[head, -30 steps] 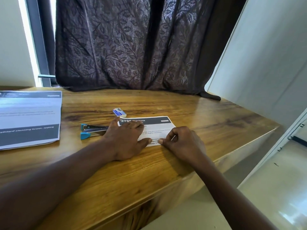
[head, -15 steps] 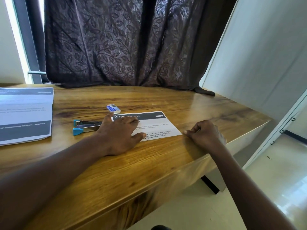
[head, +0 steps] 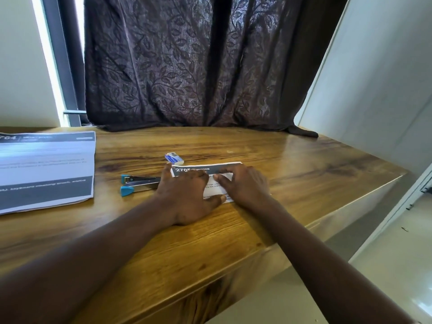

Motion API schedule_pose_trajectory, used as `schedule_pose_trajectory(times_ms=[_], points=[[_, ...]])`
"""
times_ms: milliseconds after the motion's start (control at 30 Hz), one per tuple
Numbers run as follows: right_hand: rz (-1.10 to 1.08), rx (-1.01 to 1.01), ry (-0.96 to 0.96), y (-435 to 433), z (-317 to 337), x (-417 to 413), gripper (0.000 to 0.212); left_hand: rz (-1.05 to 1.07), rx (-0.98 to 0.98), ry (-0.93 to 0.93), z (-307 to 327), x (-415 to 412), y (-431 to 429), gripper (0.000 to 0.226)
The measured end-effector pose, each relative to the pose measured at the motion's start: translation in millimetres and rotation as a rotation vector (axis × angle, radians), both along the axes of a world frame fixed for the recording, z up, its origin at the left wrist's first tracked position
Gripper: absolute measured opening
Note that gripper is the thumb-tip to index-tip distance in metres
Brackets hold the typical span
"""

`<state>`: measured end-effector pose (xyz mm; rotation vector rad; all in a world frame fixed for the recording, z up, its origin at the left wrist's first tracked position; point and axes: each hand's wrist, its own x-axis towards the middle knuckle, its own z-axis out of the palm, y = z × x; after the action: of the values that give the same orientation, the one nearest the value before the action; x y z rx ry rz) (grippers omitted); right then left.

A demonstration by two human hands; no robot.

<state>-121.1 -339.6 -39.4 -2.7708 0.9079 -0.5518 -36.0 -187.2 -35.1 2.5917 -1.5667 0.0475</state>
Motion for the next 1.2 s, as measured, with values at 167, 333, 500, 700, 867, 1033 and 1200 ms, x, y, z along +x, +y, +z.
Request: schedule_pose_trajectory(times_ms=[167,333,500,700,867,1033,1200], points=[[0.006,-0.005,-0.01,-3,-4,-4,0.047,0.032,0.014,0.062,3,4,4,0.082],[0.015,0.011,-0.027,-2,-4,-4,0.046,0.074,0.009,0.079,4,17,26,0.084],[0.022,0.015,-0.025,-2,-3,-5,0.044,0.074,-0.044,0.134,3,19,44,0.08],[0.04,-0.011,-0.017,-1,-4,-6,0.043,0.053,-0.052,0.118,3,28,56,0.076],[0.068,-0.065,0.042,4,1,-4,0.04,0.051,-0.152,0.039,2,33,53,0.073],[0.078,-0.129,0.114,6,3,0,0.035,0.083,-0.046,-0.011,5,39,48,0.081],[0.235,-0.145,0.079,1,17,34,0.021,0.111,-0.015,0.001,5,38,46,0.085]])
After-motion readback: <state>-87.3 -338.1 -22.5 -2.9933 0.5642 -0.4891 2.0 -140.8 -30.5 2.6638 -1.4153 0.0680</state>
